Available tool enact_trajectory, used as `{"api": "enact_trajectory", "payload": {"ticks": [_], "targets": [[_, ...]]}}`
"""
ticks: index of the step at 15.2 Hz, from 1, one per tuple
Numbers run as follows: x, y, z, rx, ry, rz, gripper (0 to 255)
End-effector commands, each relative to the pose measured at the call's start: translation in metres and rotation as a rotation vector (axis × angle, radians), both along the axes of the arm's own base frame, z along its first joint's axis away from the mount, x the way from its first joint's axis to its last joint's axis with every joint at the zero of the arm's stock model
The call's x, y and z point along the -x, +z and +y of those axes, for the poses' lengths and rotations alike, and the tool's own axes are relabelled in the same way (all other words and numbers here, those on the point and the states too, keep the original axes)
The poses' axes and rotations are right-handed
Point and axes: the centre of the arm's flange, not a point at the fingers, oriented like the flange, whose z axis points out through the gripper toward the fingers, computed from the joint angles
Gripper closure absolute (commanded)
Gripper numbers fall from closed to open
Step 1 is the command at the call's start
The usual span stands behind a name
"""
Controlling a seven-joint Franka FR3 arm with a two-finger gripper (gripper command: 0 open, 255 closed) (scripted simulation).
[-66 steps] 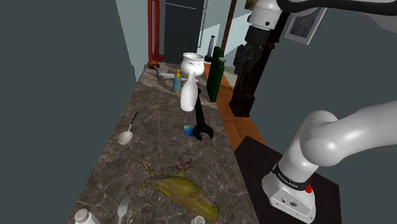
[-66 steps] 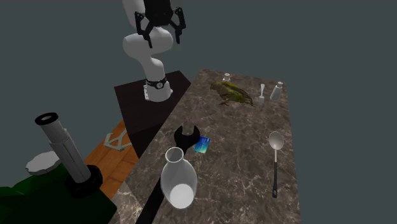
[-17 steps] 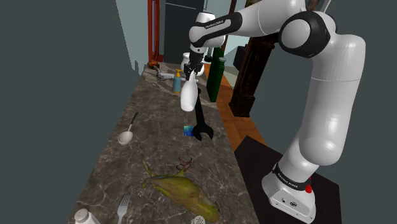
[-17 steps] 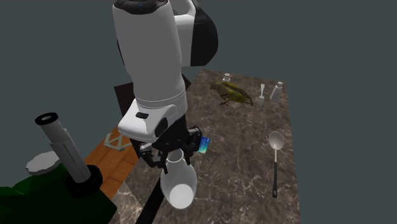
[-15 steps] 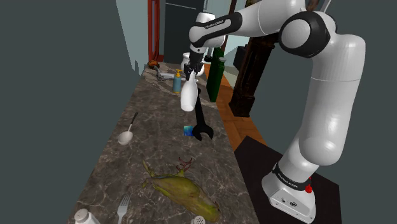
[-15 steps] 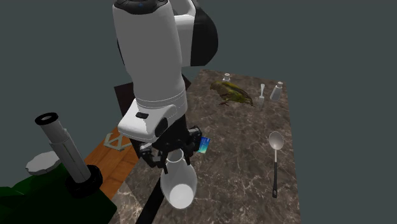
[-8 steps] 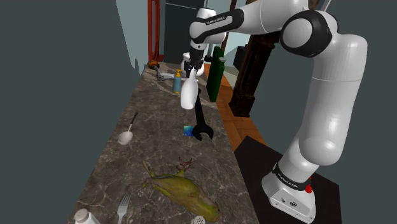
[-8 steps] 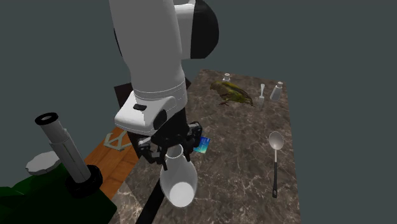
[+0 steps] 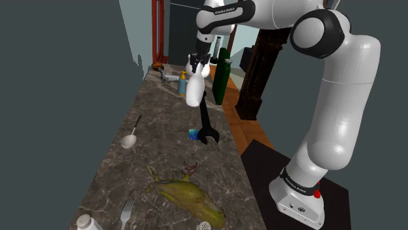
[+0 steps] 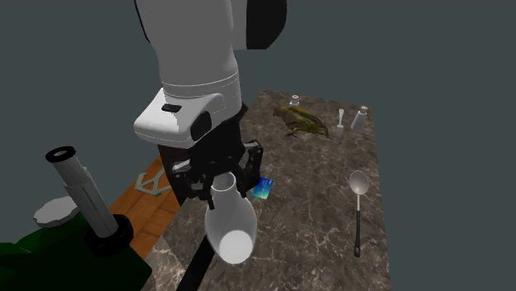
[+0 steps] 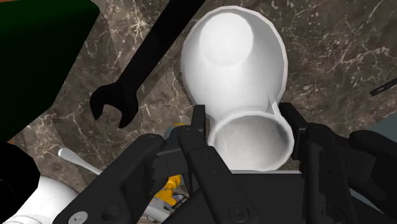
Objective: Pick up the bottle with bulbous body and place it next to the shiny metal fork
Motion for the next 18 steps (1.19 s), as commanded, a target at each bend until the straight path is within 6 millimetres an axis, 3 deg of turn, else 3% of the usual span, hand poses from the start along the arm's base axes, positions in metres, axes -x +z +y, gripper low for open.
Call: {"api": "enact_trajectory", "payload": {"ticks": [1,7,18], "targets": [[0.0,0.01,0.0,0.0,0.0,0.0,255],[0.0,0.039,0.0,0.0,0.0,0.0,255],[0.076,0.039,0.123,0.0,0.0,0.0,255]]}}
